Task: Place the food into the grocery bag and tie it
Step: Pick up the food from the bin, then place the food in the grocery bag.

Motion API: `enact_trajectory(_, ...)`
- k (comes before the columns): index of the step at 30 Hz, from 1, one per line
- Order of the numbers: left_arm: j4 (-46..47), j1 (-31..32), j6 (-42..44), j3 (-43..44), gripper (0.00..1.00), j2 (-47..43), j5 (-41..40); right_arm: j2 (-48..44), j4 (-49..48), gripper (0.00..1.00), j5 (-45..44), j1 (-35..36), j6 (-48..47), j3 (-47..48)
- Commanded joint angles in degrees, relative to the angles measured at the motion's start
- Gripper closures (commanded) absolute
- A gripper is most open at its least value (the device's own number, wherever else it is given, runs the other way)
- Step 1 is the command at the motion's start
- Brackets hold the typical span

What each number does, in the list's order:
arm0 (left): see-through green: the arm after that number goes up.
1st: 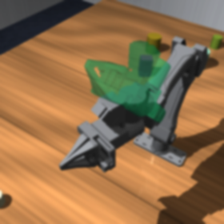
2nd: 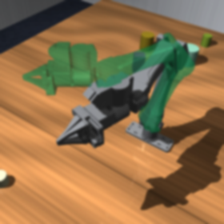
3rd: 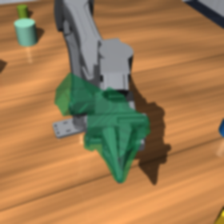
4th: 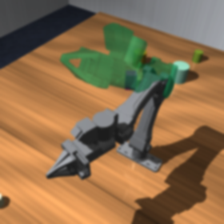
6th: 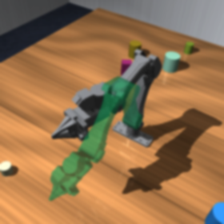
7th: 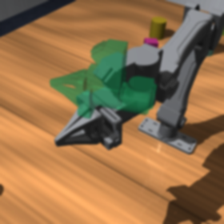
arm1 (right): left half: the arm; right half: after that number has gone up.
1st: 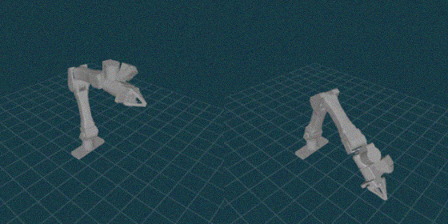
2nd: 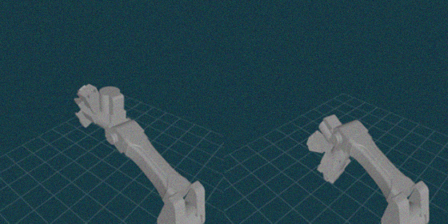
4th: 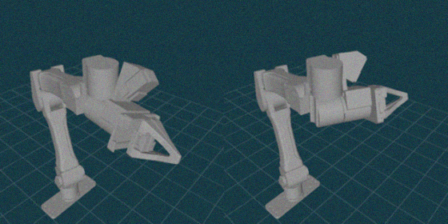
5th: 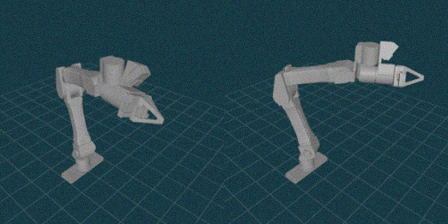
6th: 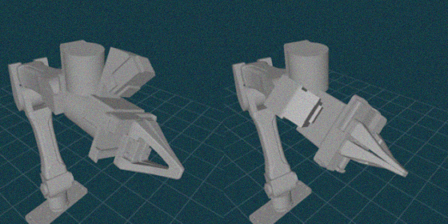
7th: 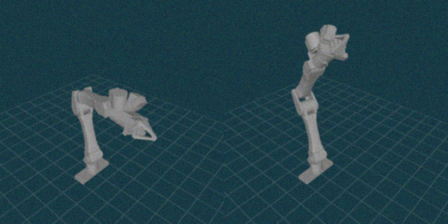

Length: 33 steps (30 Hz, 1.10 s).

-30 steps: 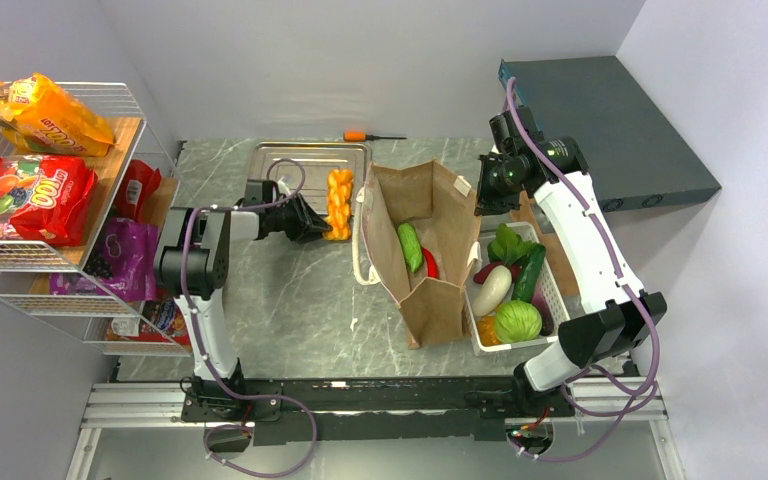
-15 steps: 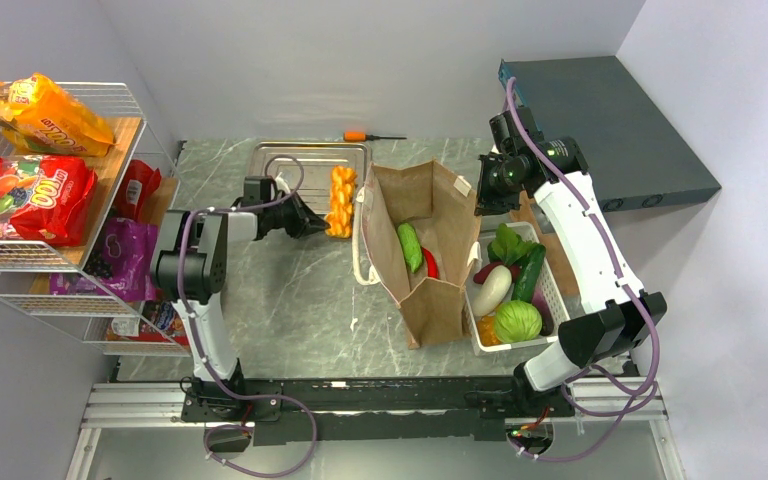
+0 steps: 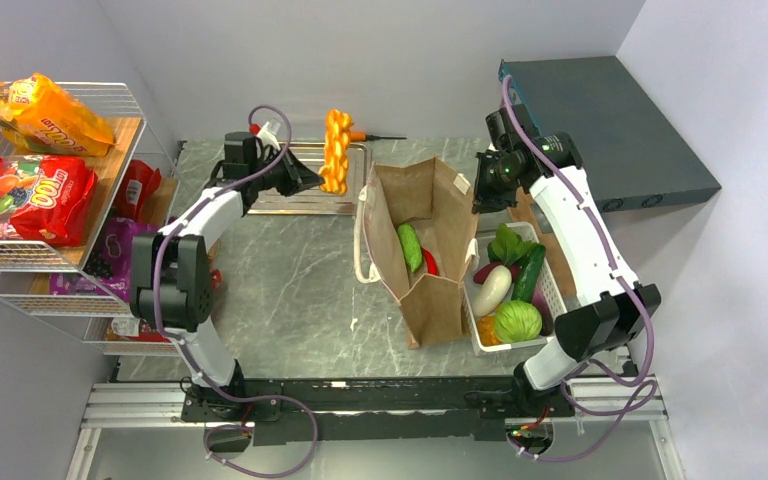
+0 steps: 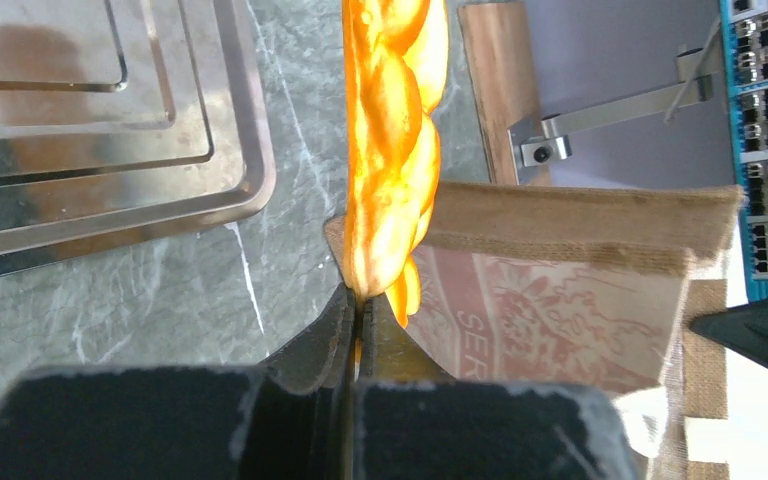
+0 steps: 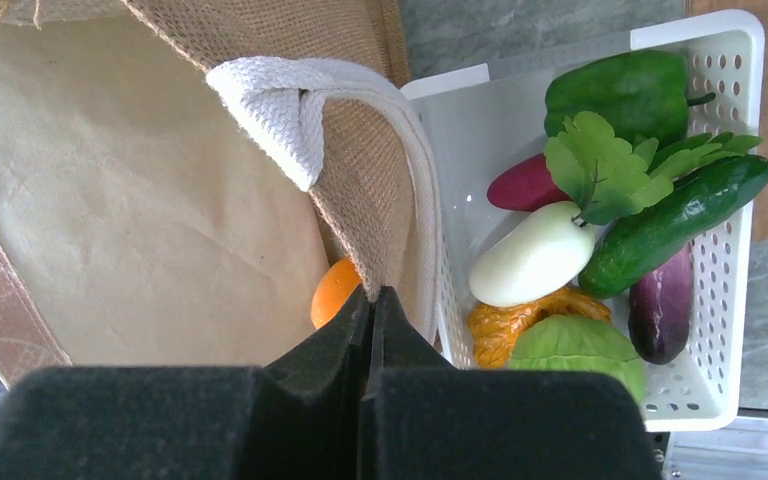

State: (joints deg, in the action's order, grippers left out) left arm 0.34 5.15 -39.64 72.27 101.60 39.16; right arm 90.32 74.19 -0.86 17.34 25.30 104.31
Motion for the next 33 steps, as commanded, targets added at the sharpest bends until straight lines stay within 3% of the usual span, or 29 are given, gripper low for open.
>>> enact_trajectory(1, -2.3, 0.0, 0.5, 3.1, 1.0, -4.5, -0.6, 0.4, -0.3, 1.0, -0.6, -0.1, 1.6, 2.8)
enact_trajectory(13, -2.8, 1.0, -5.6, -0.1, 1.0, -21.0, -3.6, 3.2, -1.9, 1.0, 5.1, 0.1, 7.6, 7.4)
enact_trajectory(22, -22.2, 5.7, 0.6, 9.0, 1.0, -30.3, -8.1, 1.1, -5.8, 1.0, 8.0, 0.1, 8.9, 5.0)
enact_trajectory(28, -33.0, 10.9, -0.5, 14.8, 1.0, -32.8, -12.4, -2.1, -6.8, 1.0, 7.9, 0.1, 8.9, 4.6)
enact_trajectory(33, -37.4, 19.2, -7.3, 14.1, 1.0, -35.6, -20.3, -7.8, -15.8, 1.0, 13.6, 0.0, 10.3, -5.7)
